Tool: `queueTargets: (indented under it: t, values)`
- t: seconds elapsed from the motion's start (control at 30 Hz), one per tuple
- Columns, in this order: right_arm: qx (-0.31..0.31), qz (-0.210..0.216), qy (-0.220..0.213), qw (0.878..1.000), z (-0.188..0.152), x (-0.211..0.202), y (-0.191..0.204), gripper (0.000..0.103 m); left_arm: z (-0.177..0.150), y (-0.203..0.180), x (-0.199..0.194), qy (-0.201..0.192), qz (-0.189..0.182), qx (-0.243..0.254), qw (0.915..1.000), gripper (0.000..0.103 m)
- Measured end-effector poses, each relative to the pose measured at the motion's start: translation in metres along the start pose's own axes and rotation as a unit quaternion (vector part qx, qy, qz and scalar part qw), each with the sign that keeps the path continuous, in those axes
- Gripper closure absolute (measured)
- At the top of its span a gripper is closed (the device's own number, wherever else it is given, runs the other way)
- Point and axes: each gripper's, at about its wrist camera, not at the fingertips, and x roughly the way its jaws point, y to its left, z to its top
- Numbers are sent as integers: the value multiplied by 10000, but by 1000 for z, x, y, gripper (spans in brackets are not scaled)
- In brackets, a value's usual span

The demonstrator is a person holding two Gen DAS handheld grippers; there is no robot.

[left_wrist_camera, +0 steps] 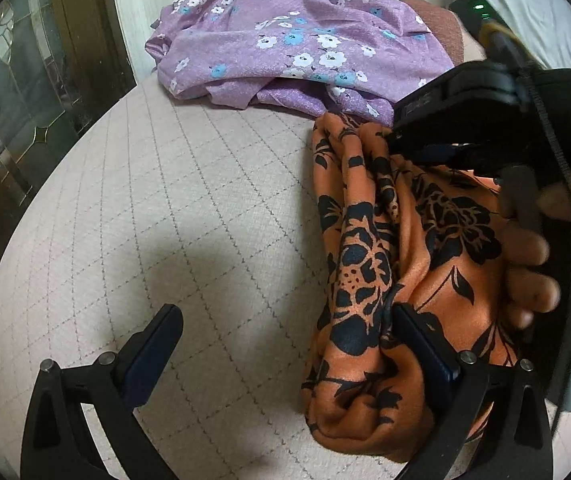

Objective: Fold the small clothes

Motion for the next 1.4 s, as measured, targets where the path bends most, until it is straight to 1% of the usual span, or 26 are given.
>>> queueTargets:
  t: [0.1, 0.13, 0.2, 0.23, 0.3, 0.37, 0.43, 0.47, 0.53, 0.57, 0.6, 0.63, 0.67, 0.77, 0.87, 1.0, 1.1, 1.4]
  values:
    - [237, 252, 65, 9994, -3, -17, -15, 75, -1, -1, 0, -28, 41, 47, 10000, 0]
    - [341, 384, 32, 9987, -6, -31, -22, 75, -1, -1, 0, -27, 50, 40, 10000, 0]
    - [313, 571, -152, 9978, -15, -60, -34, 75, -1, -1, 0, -3, 59, 2, 10000, 0]
    - [228, 524, -231, 9981, -22, -73, -39, 75, -2, -1, -1, 5, 65, -12, 10000, 0]
    - [86, 288, -355, 9989, -41, -103, -53, 74, -2, -2, -1, 15, 108, -35, 9999, 0]
    - [125, 330, -314, 9989, -55, -121, -68, 74, -3, -4, -3, 12, 177, -57, 9998, 0]
    - [150, 386, -250, 9988, -79, -134, -82, 74, -4, -5, -4, 7, 244, -92, 9997, 0]
    - [133, 362, -211, 9990, -87, -135, -86, 74, -5, -5, -5, 4, 269, -107, 9996, 0]
    - [-98, 216, 37, 9997, -116, -124, -92, 74, -6, -8, -5, -2, 326, -101, 9994, 0]
    - [-204, 168, 14, 9996, -124, -119, -93, 73, -8, -10, -4, -28, 398, -82, 9992, 0]
    - [-384, 127, -305, 9987, -135, -118, -93, 73, -9, -11, -5, -76, 443, -84, 9990, 0]
    - [-497, 85, -457, 9977, -140, -118, -91, 73, -10, -12, -6, -116, 483, -95, 9987, 0]
    - [-549, 45, -509, 9972, -142, -119, -91, 73, -11, -12, -6, -142, 516, -127, 9985, 0]
    - [-373, 169, -553, 9976, -142, -116, -97, 73, -11, -13, -5, -143, 554, -217, 9981, 0]
    - [-581, 297, -623, 9959, -146, -118, -100, 74, -8, -15, -3, -143, 600, -232, 9978, 0]
    - [-450, 646, -684, 9946, -150, -120, -113, 74, -5, -20, -2, -176, 704, -205, 9972, 0]
    - [-469, 587, -597, 9954, -145, -117, -108, 74, -1, -20, 1, -165, 708, -216, 9971, 0]
    - [-454, 473, -534, 9964, -137, -110, -102, 73, 4, -21, 8, -199, 678, -187, 9973, 0]
